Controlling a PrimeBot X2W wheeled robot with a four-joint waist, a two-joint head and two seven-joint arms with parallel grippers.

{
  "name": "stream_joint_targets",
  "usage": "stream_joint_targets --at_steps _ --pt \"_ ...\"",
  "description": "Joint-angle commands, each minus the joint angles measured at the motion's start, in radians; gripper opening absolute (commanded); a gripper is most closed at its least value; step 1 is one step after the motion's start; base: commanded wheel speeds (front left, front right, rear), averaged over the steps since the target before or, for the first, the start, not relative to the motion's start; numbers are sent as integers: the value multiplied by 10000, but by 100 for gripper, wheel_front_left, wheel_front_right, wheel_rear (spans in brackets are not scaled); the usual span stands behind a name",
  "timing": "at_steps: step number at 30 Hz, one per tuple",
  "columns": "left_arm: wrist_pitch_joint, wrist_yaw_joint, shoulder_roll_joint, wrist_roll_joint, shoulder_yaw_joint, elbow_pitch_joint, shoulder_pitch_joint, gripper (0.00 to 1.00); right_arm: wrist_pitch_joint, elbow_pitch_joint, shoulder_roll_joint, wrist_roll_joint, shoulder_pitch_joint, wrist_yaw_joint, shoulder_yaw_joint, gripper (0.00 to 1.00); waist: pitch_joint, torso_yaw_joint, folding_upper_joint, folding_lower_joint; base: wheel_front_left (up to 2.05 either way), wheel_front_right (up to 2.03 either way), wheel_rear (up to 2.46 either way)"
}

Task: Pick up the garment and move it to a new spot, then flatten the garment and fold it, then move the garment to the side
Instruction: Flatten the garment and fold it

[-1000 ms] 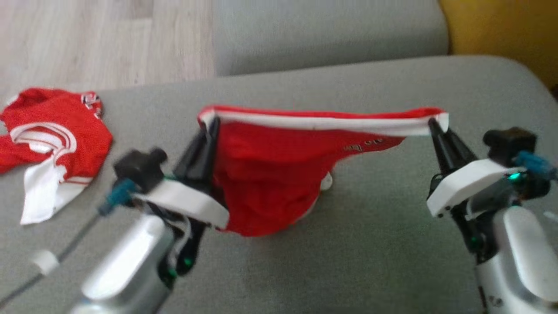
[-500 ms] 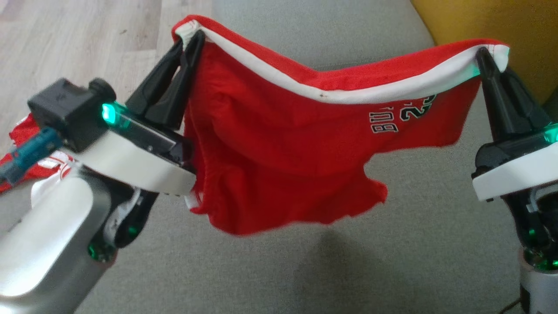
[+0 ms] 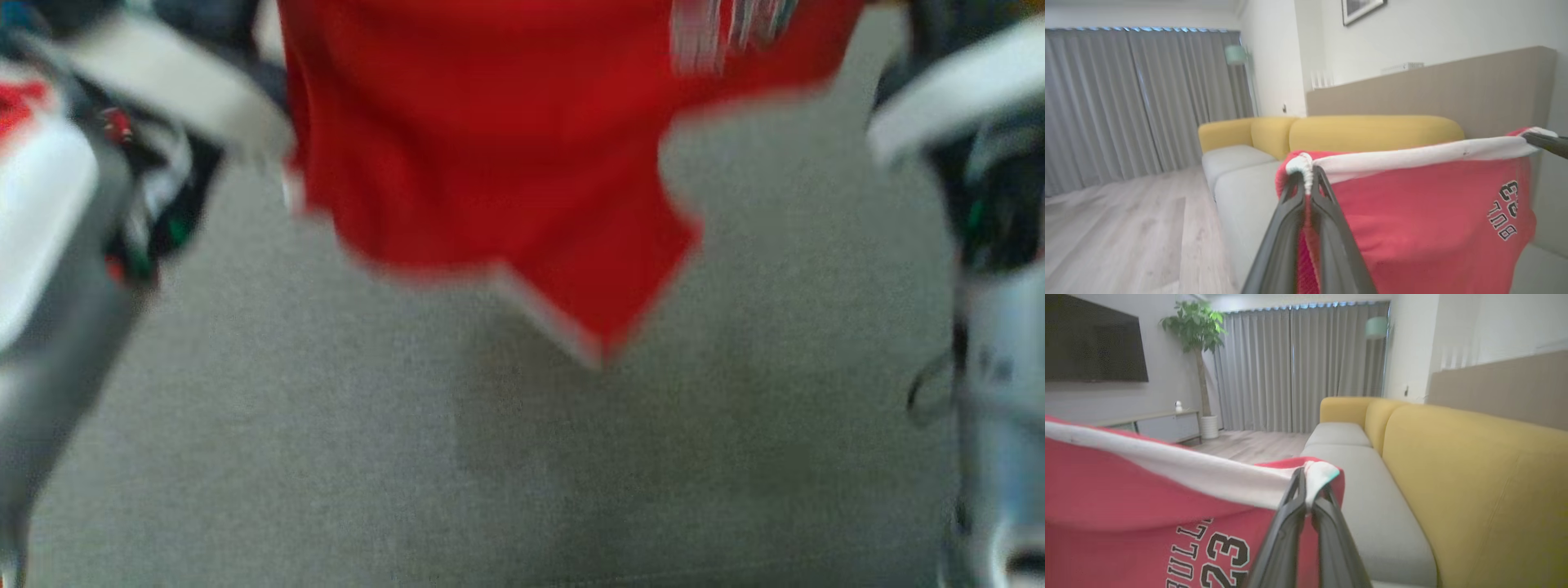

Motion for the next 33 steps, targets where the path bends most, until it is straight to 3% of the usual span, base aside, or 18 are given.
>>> stream_joint_targets --at_steps 1,6,10,15,22,33 --pt "-454 -76 65 263 791 260 -1382 0 -579 223 137 -386 -1307 67 26 0 1254 -138 0 -5 0 0 0" --pt "-1831 -405 -509 870 988 1649 -3019 0 -2060 1694 540 -1418 -3381 67 -307 0 2259 -211 0 -5 0 0 0" --pt "-2455 -638 -886 872 900 2553 -3131 0 -2755 2568 767 -1623 -3506 67 -244 0 2969 -227 0 -5 0 0 0" --pt "-2961 -819 -1217 698 613 3337 -2216 0 -3364 3591 834 -1504 -2677 67 73 0 3532 -181 0 -5 0 0 0" --pt "-3832 -930 -1550 430 387 3540 -465 0 -4102 4158 843 -873 -1298 67 197 0 3433 -106 0 -5 0 0 0" --pt "-4332 -315 -2012 553 857 1510 3781 0 -4142 2563 845 -799 2114 67 -223 0 2066 0 0 -5 0 0 0"
